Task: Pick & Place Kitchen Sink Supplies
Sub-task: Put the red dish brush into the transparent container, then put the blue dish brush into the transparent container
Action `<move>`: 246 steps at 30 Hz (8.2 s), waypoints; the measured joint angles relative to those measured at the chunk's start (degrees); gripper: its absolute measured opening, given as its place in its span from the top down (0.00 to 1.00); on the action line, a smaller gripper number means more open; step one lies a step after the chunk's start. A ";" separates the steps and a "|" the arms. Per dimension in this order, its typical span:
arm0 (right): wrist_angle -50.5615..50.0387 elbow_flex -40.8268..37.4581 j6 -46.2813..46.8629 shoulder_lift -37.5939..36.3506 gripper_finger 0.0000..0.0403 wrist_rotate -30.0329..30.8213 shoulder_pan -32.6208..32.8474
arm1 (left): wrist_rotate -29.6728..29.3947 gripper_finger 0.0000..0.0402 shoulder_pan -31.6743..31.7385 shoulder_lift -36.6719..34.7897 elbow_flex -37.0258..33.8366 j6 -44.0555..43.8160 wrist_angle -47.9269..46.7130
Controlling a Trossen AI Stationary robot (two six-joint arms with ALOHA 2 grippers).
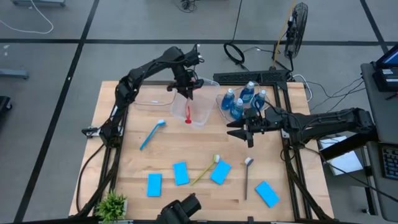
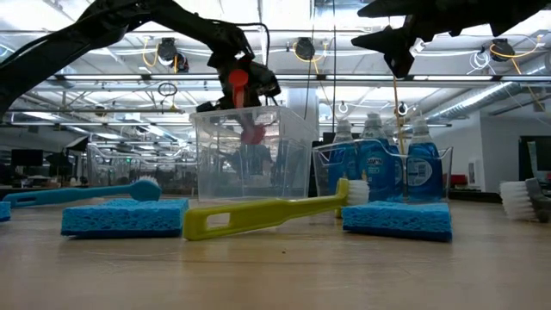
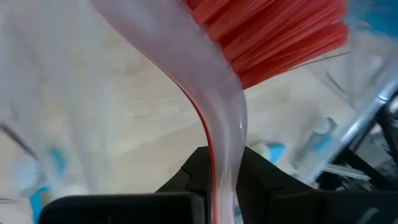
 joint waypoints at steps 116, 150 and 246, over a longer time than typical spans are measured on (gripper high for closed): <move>-3.12 0.02 2.42 0.00 0.54 0.28 -0.01 | -45.05 0.48 -27.16 -68.72 -73.82 0.23 22.70; -3.15 0.02 2.43 0.02 0.54 0.31 -0.01 | -40.74 0.27 -27.48 -68.26 -94.85 -3.68 44.63; -3.10 0.02 -0.22 0.02 0.54 0.50 -0.02 | -47.44 0.96 -34.84 -79.89 -79.48 -18.48 96.83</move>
